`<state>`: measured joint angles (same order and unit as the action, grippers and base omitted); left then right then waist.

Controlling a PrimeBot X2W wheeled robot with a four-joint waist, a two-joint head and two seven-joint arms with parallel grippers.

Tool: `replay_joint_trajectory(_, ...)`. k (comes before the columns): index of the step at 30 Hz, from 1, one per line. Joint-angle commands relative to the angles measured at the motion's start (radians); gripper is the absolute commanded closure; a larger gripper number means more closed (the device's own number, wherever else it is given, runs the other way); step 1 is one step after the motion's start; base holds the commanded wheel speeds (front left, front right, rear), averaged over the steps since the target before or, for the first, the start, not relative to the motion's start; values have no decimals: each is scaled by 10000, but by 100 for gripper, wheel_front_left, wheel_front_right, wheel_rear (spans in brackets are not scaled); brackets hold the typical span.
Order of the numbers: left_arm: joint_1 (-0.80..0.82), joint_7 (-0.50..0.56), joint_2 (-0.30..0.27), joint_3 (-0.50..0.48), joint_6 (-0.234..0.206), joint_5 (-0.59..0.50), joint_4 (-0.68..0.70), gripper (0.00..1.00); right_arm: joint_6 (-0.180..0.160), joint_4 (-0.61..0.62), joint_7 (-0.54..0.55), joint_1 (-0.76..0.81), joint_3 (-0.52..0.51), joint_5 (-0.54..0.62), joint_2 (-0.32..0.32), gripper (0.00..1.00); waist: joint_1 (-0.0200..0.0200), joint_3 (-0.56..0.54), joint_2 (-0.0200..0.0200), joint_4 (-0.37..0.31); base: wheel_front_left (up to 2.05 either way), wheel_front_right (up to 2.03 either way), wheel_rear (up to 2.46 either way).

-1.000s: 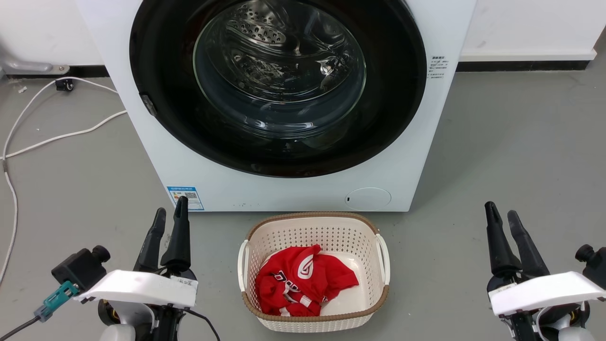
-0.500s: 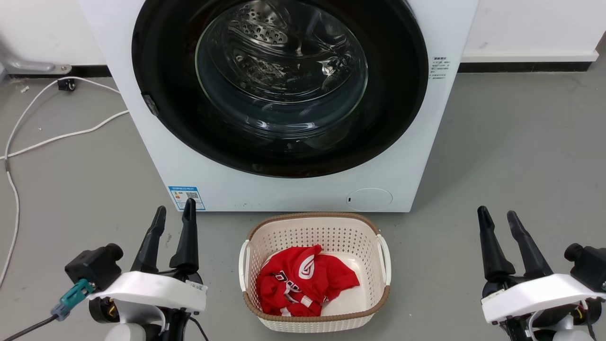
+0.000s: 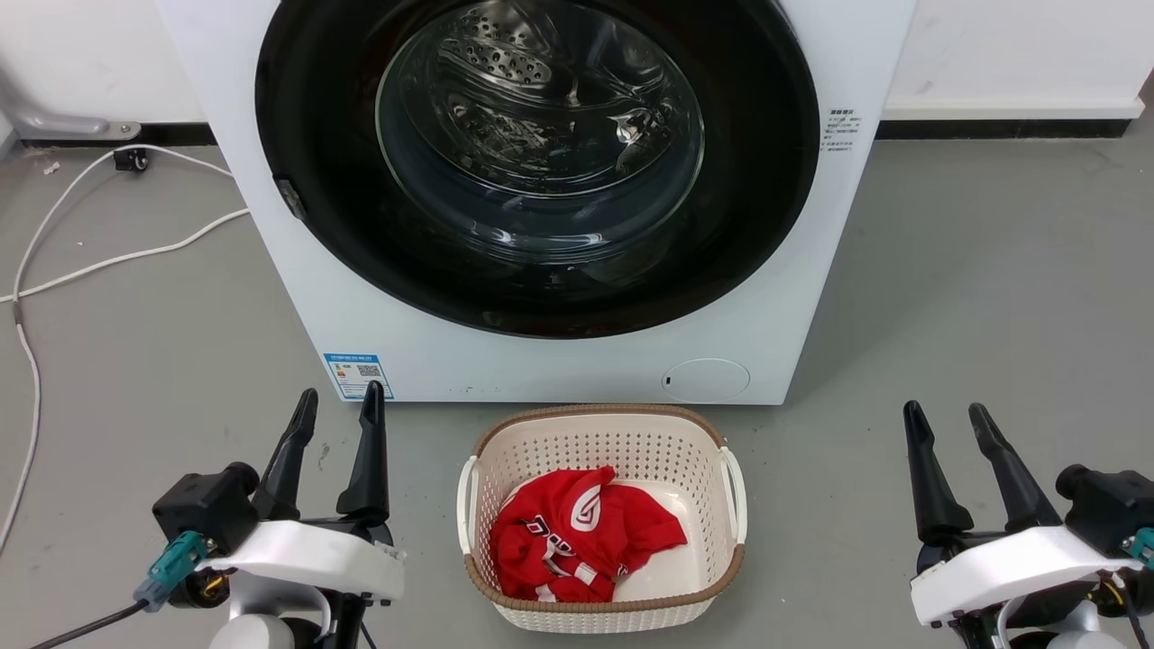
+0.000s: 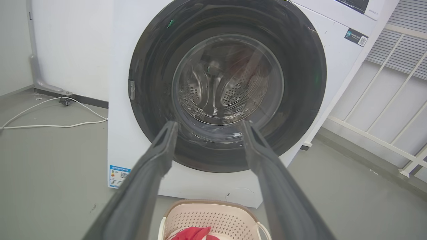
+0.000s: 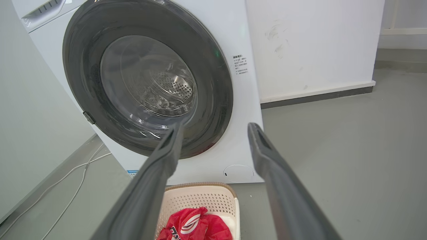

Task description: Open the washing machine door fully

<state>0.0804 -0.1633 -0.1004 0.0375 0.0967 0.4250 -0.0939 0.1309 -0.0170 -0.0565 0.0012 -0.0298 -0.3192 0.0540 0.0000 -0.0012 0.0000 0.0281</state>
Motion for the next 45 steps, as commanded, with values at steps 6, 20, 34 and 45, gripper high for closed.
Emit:
replay_joint_trajectory(6, 57, -201, -127, 130, -114, -775, 76, 0, -3, 169, -20, 25, -38, 752, -25, 0, 0, 18, 0, 23, 0, 0, 0)
replay_joint_trajectory(20, 107, -534, -246, 344, -348, -2089, 52, 0, -3, 229, -161, 116, -11, 1918, -36, 0, 0, -4, 0, 88, 0, 0, 0)
replay_joint_trajectory(34, 29, -803, -282, 424, -553, -3153, 58, 0, -3, 110, -261, 189, -33, 2350, -47, 0, 0, -59, 0, 116, 0, 0, 0)
replay_joint_trajectory(45, -76, -988, -174, 284, -465, -3589, -96, 0, -3, -93, -457, 162, -17, 2512, -56, 0, 0, -78, 0, 139, 0, 0, 0)
